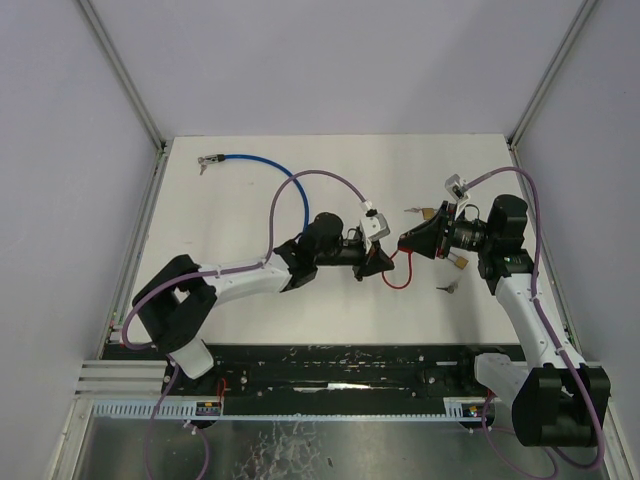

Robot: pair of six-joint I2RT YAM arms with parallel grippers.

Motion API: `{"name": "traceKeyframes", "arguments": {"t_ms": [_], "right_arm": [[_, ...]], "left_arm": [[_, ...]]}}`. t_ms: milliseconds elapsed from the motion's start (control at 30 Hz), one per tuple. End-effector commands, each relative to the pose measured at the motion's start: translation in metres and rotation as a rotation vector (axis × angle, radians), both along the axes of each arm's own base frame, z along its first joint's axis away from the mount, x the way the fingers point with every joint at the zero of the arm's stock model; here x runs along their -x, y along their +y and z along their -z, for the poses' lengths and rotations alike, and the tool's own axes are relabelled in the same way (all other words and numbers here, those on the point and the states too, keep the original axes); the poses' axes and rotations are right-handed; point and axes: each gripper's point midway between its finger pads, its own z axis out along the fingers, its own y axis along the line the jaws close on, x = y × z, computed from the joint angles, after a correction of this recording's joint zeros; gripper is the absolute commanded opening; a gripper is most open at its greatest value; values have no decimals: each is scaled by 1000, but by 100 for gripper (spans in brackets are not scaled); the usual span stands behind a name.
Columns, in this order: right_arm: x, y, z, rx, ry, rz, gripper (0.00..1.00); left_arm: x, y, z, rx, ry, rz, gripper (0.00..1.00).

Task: Lock with the key
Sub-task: Lock the lock.

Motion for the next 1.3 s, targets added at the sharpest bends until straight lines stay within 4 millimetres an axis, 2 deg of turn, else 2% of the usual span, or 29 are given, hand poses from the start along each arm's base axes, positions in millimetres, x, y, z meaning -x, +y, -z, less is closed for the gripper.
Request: {"name": "traceKeyframes", "arguments": {"t_ms": [0,233,500,1033,1267], "right_arm": [[3,3,-11,-9,-60,-29,0],[2,3,-10,-11,-65,-24,0],[0,2,-13,-15,-80,2,0],[2,3,-14,-40,-96,5,0],[2,2,-18,-42,-109,17,0]], "left_arm": [[-1,-6,-23,70,-19,29,0],[2,-9,-27,93,-7,47,0],[11,-7,-22,87,1,91,0],[3,-17,-47,223,62,30,0],[5,-8,-54,264,48,3,0]]}}
